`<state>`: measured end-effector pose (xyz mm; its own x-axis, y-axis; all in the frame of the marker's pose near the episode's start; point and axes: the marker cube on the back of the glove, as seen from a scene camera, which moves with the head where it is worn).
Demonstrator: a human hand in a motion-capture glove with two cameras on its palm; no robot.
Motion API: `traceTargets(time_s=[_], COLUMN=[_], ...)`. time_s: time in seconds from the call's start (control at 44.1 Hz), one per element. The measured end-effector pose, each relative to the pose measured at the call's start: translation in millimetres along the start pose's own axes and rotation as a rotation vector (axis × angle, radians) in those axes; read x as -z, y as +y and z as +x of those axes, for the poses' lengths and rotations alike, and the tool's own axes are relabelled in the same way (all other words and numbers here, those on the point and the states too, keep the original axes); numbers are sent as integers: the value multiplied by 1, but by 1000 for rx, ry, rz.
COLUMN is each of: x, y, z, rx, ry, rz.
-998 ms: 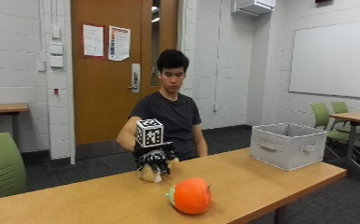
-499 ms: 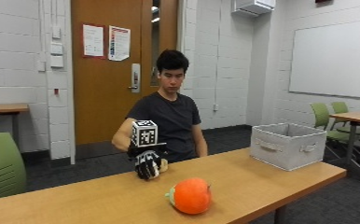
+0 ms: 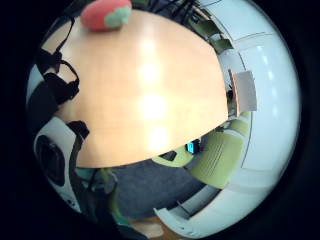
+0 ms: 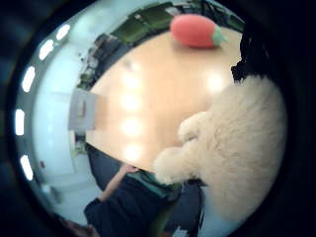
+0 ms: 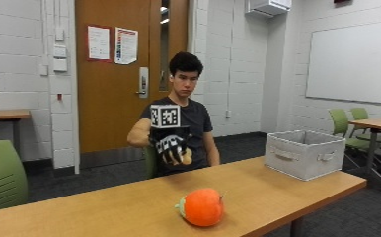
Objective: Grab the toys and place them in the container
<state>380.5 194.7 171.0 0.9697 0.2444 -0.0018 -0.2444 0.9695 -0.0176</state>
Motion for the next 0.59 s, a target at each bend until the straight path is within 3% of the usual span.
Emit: traceTargets(time_s=[0.295,0.59], x=[150,230], y=[-55,-90], z=[-103,-265], rx=[155,263], ry=[0,-24], rz=[129,229])
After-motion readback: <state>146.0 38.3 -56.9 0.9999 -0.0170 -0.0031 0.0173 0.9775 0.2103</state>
